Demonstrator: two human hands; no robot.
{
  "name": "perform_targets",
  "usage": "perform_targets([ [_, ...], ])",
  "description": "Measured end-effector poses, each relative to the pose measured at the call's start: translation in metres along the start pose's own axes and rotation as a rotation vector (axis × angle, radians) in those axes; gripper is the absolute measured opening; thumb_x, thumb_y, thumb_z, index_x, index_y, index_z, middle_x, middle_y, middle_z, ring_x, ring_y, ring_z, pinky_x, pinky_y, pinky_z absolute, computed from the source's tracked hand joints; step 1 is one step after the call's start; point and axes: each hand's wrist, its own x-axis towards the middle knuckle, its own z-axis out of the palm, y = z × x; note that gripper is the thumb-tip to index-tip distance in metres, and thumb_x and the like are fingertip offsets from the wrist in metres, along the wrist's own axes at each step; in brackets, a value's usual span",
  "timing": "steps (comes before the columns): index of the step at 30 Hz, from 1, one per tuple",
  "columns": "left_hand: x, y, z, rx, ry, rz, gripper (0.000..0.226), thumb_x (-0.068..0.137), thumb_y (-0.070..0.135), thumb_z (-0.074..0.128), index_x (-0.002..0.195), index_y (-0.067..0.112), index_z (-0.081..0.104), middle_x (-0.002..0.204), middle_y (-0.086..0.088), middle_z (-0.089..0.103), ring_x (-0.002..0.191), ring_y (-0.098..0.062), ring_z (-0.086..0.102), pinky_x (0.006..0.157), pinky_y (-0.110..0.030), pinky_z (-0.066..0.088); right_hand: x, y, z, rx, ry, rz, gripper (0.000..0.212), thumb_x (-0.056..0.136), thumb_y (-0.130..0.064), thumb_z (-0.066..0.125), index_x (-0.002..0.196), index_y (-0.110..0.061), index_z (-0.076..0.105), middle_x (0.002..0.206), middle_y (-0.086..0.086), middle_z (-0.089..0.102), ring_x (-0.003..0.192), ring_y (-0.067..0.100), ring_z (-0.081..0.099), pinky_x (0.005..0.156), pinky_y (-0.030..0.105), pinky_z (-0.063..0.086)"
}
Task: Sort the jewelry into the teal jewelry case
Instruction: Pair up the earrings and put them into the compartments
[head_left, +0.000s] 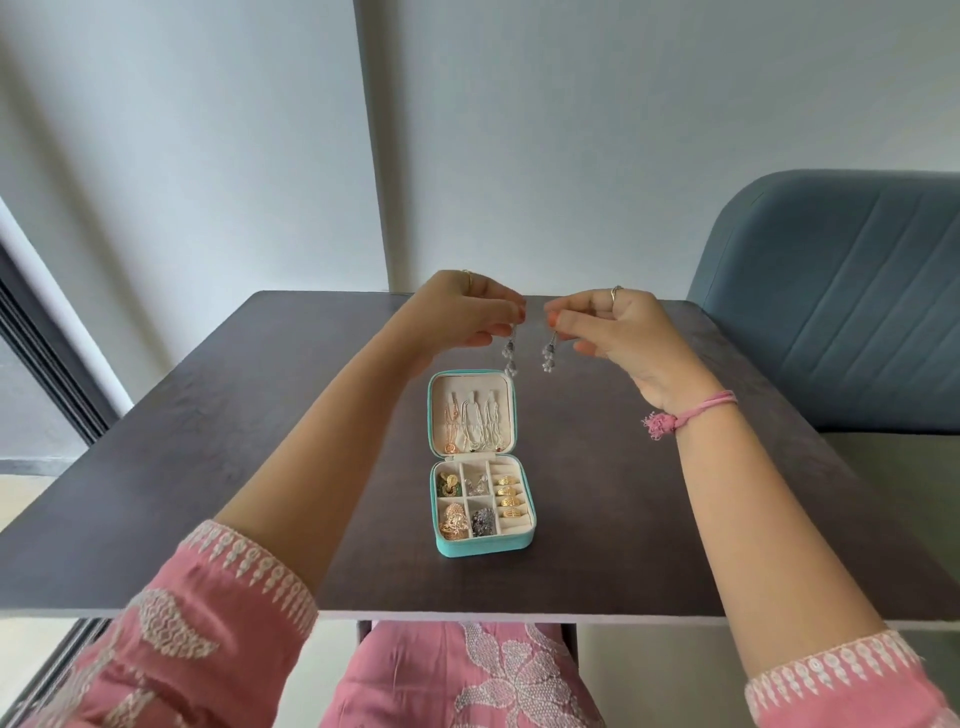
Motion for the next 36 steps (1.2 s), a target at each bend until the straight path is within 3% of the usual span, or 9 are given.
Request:
perform_targets([
  [8, -0.026, -0.025, -0.006, -0.159, -0.013, -0.08, 0.013, 0.088, 0.023, 0.064, 0.096, 0.016, 0.072, 0.1, -0.004, 0.073, 0.091, -0.014, 0.064, 0.094, -0.033, 0.048, -0.021, 0.011, 0.022, 0.274, 0.003, 0.151, 0.009, 0.087, -0.019, 0.068, 0.088, -0.012, 0.073, 0.085, 0.003, 0.071, 0.08, 0.012, 0.063, 0.092, 0.036, 0.049],
  [14, -0.038, -0.039, -0.004, -0.129, 0.045, -0.119, 0.031, 0.092, 0.039, 0.055, 0.098, 0.016, 0.074, 0.1, -0.001, 0.074, 0.083, -0.012, 0.059, 0.087, -0.031, 0.046, -0.03, 0.015, 0.033, 0.305, -0.002, 0.188, 0.025, 0.093, -0.035, 0.058, 0.088, -0.017, 0.074, 0.092, 0.003, 0.073, 0.087, 0.013, 0.066, 0.096, 0.036, 0.046],
  [21, -0.052, -0.056, 0.01, -0.098, 0.071, -0.135, 0.039, 0.098, 0.038, 0.042, 0.09, 0.018, 0.075, 0.092, 0.002, 0.075, 0.072, -0.01, 0.054, 0.077, -0.029, 0.042, -0.038, 0.021, 0.039, 0.247, 0.018, 0.18, 0.026, 0.094, -0.038, 0.056, 0.087, -0.021, 0.075, 0.095, -0.003, 0.075, 0.089, 0.008, 0.067, 0.098, 0.037, 0.046],
  [26, -0.06, -0.078, 0.022, -0.102, 0.109, -0.129, 0.039, 0.1, 0.034, 0.041, 0.088, 0.016, 0.074, 0.085, 0.003, 0.074, 0.055, 0.005, 0.056, 0.067, -0.02, 0.045, -0.044, 0.026, 0.042, 0.256, 0.014, 0.159, 0.023, 0.094, -0.036, 0.057, 0.087, -0.023, 0.075, 0.097, -0.005, 0.075, 0.091, 0.009, 0.065, 0.096, 0.036, 0.045],
  [30, -0.063, -0.092, 0.027, -0.037, 0.127, -0.131, 0.039, 0.1, 0.034, 0.041, 0.089, 0.017, 0.074, 0.083, 0.005, 0.073, 0.065, -0.003, 0.057, 0.054, -0.01, 0.045, -0.047, 0.026, 0.043, 0.26, 0.014, 0.156, 0.022, 0.093, -0.035, 0.058, 0.088, -0.023, 0.076, 0.1, -0.003, 0.075, 0.093, 0.011, 0.064, 0.098, 0.038, 0.045],
  [36, -0.057, -0.108, 0.032, 0.058, 0.13, -0.155, 0.041, 0.099, 0.039, 0.041, 0.094, 0.017, 0.075, 0.092, 0.002, 0.074, 0.086, -0.014, 0.066, 0.08, -0.025, 0.052, -0.049, 0.028, 0.045, 0.264, 0.004, 0.137, 0.021, 0.093, -0.033, 0.059, 0.084, -0.024, 0.076, 0.101, -0.004, 0.075, 0.092, 0.01, 0.065, 0.098, 0.04, 0.046],
])
